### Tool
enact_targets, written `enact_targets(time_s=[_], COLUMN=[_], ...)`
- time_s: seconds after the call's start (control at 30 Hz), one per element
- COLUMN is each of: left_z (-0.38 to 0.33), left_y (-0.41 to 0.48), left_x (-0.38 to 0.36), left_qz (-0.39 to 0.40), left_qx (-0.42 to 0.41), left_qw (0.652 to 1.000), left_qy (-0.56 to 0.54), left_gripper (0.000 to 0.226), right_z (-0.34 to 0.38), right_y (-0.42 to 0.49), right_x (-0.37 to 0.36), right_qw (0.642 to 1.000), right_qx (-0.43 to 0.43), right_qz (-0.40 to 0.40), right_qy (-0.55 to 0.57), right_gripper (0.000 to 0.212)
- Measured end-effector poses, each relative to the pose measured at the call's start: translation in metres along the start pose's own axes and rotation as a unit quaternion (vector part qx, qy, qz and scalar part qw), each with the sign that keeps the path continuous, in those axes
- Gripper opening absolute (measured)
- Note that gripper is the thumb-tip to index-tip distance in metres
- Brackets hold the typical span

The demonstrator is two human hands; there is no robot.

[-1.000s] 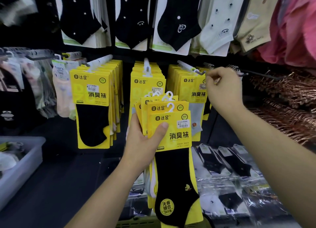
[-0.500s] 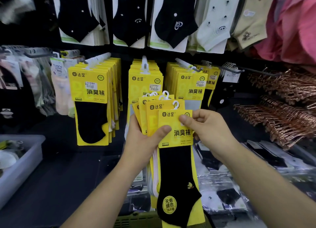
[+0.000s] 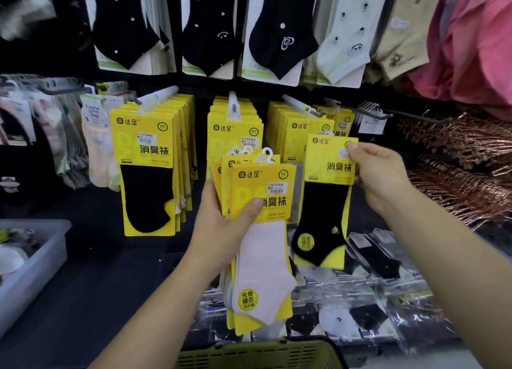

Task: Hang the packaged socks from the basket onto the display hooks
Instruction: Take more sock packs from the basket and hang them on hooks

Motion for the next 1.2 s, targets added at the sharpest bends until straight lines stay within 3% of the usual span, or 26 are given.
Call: enact_targets(time_s=[0.13,0.5,0.83,0.93,1.1,1.2], left_z=[0.000,0.000,0.000,0.000,0.001,0.002], left_y=[-0.001,0.000,-0.001,-0.001,-0.001,-0.001], left_x=[0.003,0.001,-0.001,0.000,-0.002,-0.005], left_qz=[0.000,0.006,0.005,0.000,-0.013,-0.017], left_qx=[0.003,0.008,0.010,0.010,0.009,0.008], left_qw=[1.000,1.000,1.000,0.999,0.999,0.999], left_qy=[-0.013,-0.010,-0.029,-0.033,-0.039,-0.044], left_gripper=[0.060,0.057,0.057,0.058,0.058,0.058], right_z=[0.014,0.012,0.006,0.015,0.029,0.026], right_y=[0.024,0.025,0.030,0.013,-0.052,-0.072], right_x=[-0.012,-0.034,-0.032,-0.030,-0.057,-0.065], right_qw=[0.999,0.997,0.992,0.982,0.974,0.965], right_qx=[0.044,0.060,0.064,0.100,0.086,0.085], right_qz=[0.001,0.051,-0.009,-0.035,0.175,0.217], right_qy=[-0.011,-0.016,-0.113,-0.156,-0.116,-0.123], right_gripper=[0.014,0.014,0.025,0.025,0.054,0.056])
Point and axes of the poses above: each hand's wrist, its own y-axis towards the middle knuckle, its own x-axis out of the back of the hand, z = x × y, the point moved 4 cm from there along y, towards the middle knuckle, and after that the axes turned 12 degrees about x, right-handed, at the moved point
